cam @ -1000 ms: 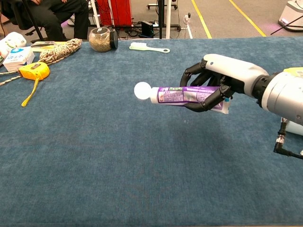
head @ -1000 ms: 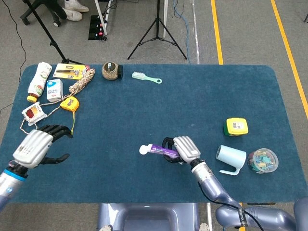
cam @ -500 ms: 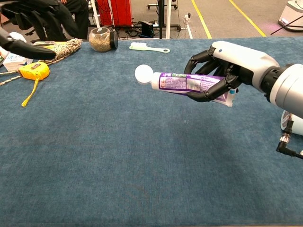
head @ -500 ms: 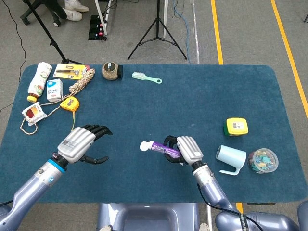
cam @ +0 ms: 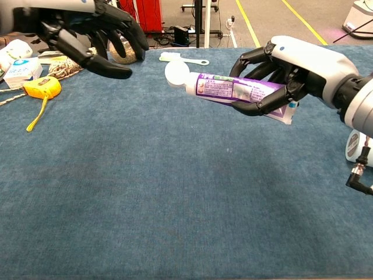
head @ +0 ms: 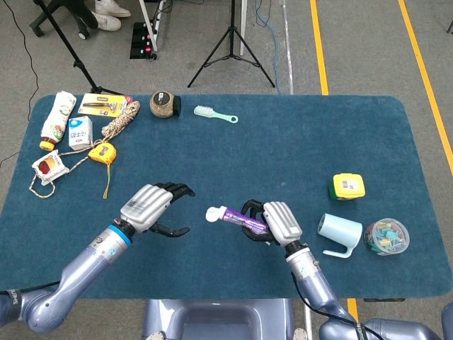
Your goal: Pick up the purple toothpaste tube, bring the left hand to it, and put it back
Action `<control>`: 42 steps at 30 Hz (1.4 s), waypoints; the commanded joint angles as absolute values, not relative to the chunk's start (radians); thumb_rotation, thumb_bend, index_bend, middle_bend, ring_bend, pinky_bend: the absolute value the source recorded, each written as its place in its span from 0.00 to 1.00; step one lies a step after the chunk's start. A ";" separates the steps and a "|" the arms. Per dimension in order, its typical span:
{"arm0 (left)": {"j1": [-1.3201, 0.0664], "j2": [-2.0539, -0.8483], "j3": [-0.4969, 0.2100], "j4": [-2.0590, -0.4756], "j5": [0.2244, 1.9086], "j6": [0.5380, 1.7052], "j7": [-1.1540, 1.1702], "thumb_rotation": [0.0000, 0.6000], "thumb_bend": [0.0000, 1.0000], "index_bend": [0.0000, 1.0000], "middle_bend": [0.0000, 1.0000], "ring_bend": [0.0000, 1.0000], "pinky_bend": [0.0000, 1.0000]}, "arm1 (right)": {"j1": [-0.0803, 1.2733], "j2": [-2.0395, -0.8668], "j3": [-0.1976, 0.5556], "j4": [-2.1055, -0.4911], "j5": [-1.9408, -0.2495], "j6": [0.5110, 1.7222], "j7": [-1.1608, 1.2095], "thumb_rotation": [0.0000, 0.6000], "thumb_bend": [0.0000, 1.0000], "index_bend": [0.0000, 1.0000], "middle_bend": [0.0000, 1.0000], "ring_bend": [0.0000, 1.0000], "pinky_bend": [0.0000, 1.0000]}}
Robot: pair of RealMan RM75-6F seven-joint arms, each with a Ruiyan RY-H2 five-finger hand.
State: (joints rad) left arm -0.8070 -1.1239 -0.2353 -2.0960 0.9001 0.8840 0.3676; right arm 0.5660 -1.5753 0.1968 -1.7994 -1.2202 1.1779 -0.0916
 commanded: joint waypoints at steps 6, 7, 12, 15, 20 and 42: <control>-0.891 -1.182 -0.256 -2.069 0.763 0.902 0.372 0.64 0.21 0.20 0.23 0.21 0.31 | 0.563 -1.573 0.193 -1.804 -1.254 1.175 -0.070 1.00 0.39 0.80 0.93 1.00 0.89; -0.897 -1.187 -0.258 -2.066 0.753 0.903 0.368 0.63 0.21 0.20 0.23 0.21 0.31 | 0.564 -1.573 0.193 -1.804 -1.258 1.173 -0.069 1.00 0.39 0.80 0.93 1.00 0.89; -0.926 -1.203 -0.258 -2.048 0.710 0.897 0.353 0.64 0.21 0.20 0.23 0.21 0.31 | 0.566 -1.574 0.195 -1.807 -1.272 1.167 -0.054 1.00 0.39 0.80 0.93 1.00 0.89; -0.937 -1.208 -0.257 -2.043 0.699 0.896 0.346 0.63 0.21 0.20 0.23 0.21 0.31 | 0.564 -1.569 0.195 -1.810 -1.278 1.167 -0.046 1.00 0.39 0.80 0.93 1.00 0.89; -0.950 -1.214 -0.253 -2.036 0.690 0.902 0.342 0.63 0.21 0.20 0.23 0.21 0.31 | 0.560 -1.556 0.198 -1.823 -1.282 1.155 0.004 1.00 0.39 0.80 0.94 1.00 0.89; -0.962 -1.262 -0.259 -1.958 0.669 0.915 0.235 0.63 0.21 0.19 0.23 0.21 0.31 | 0.565 -1.485 0.192 -1.831 -1.341 1.074 0.254 1.00 0.39 0.80 0.94 1.00 0.89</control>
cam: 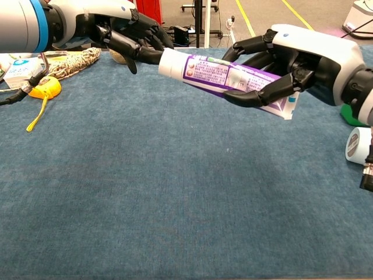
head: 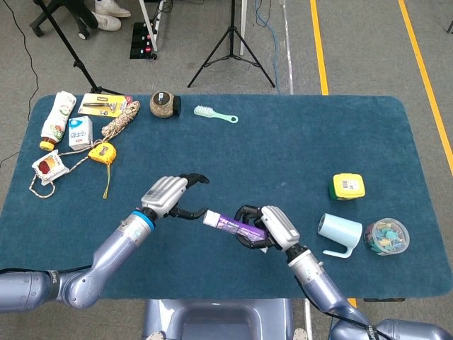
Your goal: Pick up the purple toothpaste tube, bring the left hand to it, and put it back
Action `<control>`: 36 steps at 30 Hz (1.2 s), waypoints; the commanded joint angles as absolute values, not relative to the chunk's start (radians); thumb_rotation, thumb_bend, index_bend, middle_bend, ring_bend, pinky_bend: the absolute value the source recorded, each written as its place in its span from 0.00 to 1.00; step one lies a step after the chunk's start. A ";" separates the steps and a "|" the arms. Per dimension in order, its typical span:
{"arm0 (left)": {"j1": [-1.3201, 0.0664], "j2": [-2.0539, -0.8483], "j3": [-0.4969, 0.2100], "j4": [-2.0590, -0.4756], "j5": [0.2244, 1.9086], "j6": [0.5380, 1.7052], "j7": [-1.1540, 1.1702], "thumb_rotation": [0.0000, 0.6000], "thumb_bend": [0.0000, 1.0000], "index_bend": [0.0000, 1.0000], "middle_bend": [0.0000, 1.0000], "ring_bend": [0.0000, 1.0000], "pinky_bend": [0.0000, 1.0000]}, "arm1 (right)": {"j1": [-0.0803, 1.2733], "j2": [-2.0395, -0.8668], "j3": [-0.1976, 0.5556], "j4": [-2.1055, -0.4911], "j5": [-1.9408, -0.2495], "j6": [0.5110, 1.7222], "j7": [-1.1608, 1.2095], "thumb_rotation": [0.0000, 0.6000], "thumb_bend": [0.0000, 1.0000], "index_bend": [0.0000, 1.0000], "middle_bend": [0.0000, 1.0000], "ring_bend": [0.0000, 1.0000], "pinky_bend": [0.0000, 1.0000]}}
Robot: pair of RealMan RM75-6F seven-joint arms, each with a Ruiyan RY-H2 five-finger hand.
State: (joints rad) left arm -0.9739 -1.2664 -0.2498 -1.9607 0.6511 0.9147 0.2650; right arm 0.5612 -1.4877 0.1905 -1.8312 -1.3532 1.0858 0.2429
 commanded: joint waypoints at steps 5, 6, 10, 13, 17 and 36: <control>-0.930 -1.251 -0.288 -1.948 0.718 0.906 0.140 0.50 0.21 0.21 0.23 0.22 0.31 | 0.566 -1.490 0.196 -1.825 -1.317 1.055 0.292 1.00 0.39 0.80 0.94 1.00 0.89; -0.921 -1.256 -0.296 -1.945 0.733 0.908 0.113 0.45 0.21 0.21 0.23 0.22 0.31 | 0.567 -1.492 0.198 -1.824 -1.310 1.051 0.301 1.00 0.39 0.80 0.94 1.00 0.89; -0.902 -1.285 -0.312 -1.926 0.774 0.890 0.028 0.13 0.18 0.21 0.22 0.21 0.31 | 0.572 -1.498 0.207 -1.826 -1.292 1.035 0.323 1.00 0.39 0.80 0.94 1.00 0.89; -0.900 -1.307 -0.323 -1.911 0.784 0.860 -0.027 0.00 0.15 0.19 0.17 0.18 0.31 | 0.579 -1.499 0.216 -1.829 -1.275 1.021 0.334 1.00 0.39 0.80 0.94 1.00 0.89; -0.907 -1.345 -0.342 -1.877 0.786 0.818 -0.096 0.00 0.12 0.14 0.11 0.11 0.30 | 0.591 -1.501 0.232 -1.838 -1.249 0.998 0.348 1.00 0.39 0.80 0.94 1.00 0.89; -0.926 -1.429 -0.398 -1.826 0.813 0.760 -0.245 0.00 0.08 0.10 0.06 0.03 0.23 | 0.615 -1.517 0.267 -1.848 -1.195 0.961 0.387 1.00 0.39 0.80 0.94 1.00 0.89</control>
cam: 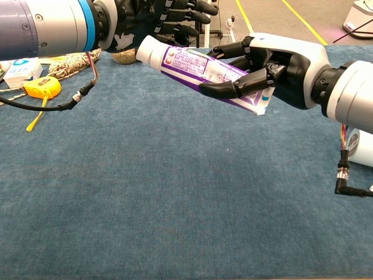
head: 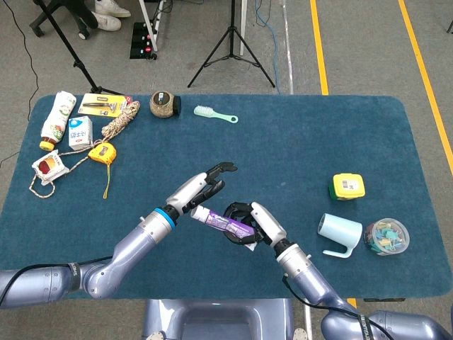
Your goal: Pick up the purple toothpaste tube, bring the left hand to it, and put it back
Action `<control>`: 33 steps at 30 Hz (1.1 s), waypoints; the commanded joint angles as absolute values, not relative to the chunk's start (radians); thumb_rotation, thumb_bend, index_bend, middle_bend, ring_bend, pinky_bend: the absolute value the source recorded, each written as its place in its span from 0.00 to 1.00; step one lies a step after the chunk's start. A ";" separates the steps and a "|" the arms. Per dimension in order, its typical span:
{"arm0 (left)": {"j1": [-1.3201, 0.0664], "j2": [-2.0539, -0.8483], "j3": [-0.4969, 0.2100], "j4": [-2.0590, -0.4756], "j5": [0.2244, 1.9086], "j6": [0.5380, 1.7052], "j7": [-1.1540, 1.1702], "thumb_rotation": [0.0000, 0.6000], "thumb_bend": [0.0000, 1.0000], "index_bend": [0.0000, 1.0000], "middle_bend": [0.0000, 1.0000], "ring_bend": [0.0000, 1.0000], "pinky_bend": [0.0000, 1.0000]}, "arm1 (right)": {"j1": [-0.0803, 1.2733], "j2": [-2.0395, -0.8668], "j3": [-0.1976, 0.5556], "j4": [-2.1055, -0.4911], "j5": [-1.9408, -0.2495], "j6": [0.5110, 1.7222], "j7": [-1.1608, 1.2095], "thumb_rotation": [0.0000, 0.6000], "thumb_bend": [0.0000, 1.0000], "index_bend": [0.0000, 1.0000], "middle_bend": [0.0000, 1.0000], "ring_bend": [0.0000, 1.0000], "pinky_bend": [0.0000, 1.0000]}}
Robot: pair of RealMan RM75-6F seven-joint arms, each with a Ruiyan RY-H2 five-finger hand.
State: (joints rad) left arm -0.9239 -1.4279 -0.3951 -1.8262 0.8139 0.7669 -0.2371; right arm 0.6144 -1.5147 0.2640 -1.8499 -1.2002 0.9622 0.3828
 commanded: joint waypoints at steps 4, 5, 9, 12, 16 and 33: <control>-0.928 -1.428 -0.404 -1.827 0.812 0.733 -0.274 0.00 0.07 0.10 0.06 0.03 0.23 | 0.619 -1.523 0.272 -1.840 -1.187 0.954 0.397 1.00 0.39 0.80 0.94 1.00 0.89; -0.929 -1.428 -0.405 -1.826 0.812 0.729 -0.277 0.00 0.07 0.10 0.06 0.03 0.23 | 0.620 -1.525 0.272 -1.838 -1.186 0.952 0.399 1.00 0.39 0.80 0.94 1.00 0.89; -0.932 -1.433 -0.404 -1.821 0.815 0.723 -0.284 0.00 0.07 0.09 0.06 0.03 0.23 | 0.622 -1.527 0.276 -1.838 -1.184 0.944 0.416 1.00 0.39 0.80 0.95 1.00 0.89; -0.934 -1.440 -0.405 -1.815 0.815 0.719 -0.295 0.00 0.07 0.09 0.06 0.03 0.23 | 0.622 -1.525 0.282 -1.842 -1.185 0.937 0.439 1.00 0.39 0.80 0.95 1.00 0.89; -0.934 -1.449 -0.413 -1.807 0.815 0.716 -0.316 0.00 0.07 0.09 0.06 0.02 0.23 | 0.623 -1.519 0.292 -1.845 -1.183 0.925 0.470 1.00 0.39 0.80 0.95 1.00 0.89; -0.944 -1.484 -0.426 -1.778 0.802 0.694 -0.372 0.00 0.07 0.07 0.06 0.02 0.23 | 0.625 -1.492 0.316 -1.863 -1.198 0.899 0.560 1.00 0.39 0.80 0.95 1.00 0.89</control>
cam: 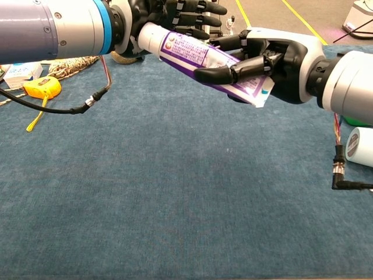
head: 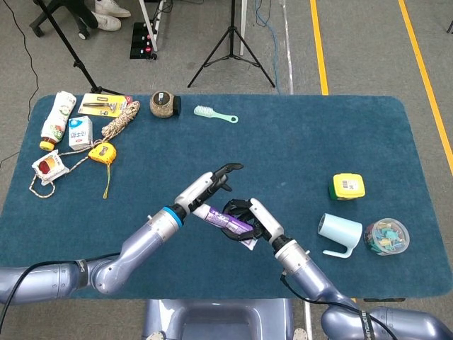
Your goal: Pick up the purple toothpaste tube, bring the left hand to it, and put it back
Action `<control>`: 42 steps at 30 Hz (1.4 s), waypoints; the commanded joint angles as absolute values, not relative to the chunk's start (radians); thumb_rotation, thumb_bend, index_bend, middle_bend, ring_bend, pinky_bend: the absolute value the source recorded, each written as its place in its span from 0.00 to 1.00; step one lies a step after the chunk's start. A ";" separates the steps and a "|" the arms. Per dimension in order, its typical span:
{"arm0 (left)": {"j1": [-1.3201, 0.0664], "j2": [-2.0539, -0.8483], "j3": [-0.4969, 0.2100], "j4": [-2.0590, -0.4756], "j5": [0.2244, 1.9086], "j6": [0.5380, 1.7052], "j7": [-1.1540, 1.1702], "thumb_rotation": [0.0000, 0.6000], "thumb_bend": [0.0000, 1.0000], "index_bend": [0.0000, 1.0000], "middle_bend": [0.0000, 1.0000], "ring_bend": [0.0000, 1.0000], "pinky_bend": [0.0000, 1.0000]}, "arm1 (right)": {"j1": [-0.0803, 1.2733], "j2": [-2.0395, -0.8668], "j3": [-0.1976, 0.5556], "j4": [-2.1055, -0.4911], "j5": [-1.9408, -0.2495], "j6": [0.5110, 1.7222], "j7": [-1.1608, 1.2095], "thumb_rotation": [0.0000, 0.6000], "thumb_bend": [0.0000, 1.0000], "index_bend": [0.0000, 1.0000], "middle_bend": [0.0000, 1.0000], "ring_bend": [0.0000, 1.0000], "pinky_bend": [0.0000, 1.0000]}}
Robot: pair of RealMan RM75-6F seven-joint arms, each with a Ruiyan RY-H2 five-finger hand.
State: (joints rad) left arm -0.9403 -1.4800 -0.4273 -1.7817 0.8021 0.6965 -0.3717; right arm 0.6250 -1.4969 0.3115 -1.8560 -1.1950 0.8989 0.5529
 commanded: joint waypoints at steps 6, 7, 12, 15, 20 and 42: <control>-0.951 -1.502 -0.426 -1.769 0.799 0.697 -0.375 0.00 0.07 0.07 0.06 0.01 0.23 | 0.627 -1.481 0.323 -1.874 -1.197 0.898 0.570 1.00 0.39 0.80 0.95 1.00 0.89; -0.952 -1.504 -0.425 -1.768 0.798 0.698 -0.374 0.00 0.07 0.07 0.06 0.01 0.23 | 0.628 -1.481 0.324 -1.874 -1.195 0.896 0.572 1.00 0.39 0.80 0.95 1.00 0.89; -0.960 -1.507 -0.416 -1.762 0.795 0.696 -0.360 0.00 0.07 0.07 0.06 0.01 0.23 | 0.631 -1.478 0.325 -1.873 -1.187 0.897 0.568 1.00 0.39 0.80 0.95 1.00 0.89; -0.963 -1.511 -0.414 -1.758 0.790 0.699 -0.356 0.00 0.07 0.07 0.06 0.00 0.23 | 0.633 -1.475 0.327 -1.875 -1.182 0.895 0.568 1.00 0.39 0.80 0.95 1.00 0.89; -0.963 -1.511 -0.414 -1.755 0.786 0.699 -0.355 0.00 0.07 0.07 0.06 0.00 0.23 | 0.635 -1.473 0.327 -1.873 -1.173 0.895 0.560 1.00 0.39 0.80 0.95 1.00 0.89; -0.830 -1.232 -0.434 -1.858 0.916 0.721 -0.370 0.00 0.07 0.06 0.06 0.00 0.23 | 0.643 -1.464 0.275 -1.790 -1.137 0.870 0.455 1.00 0.39 0.80 0.95 1.00 0.89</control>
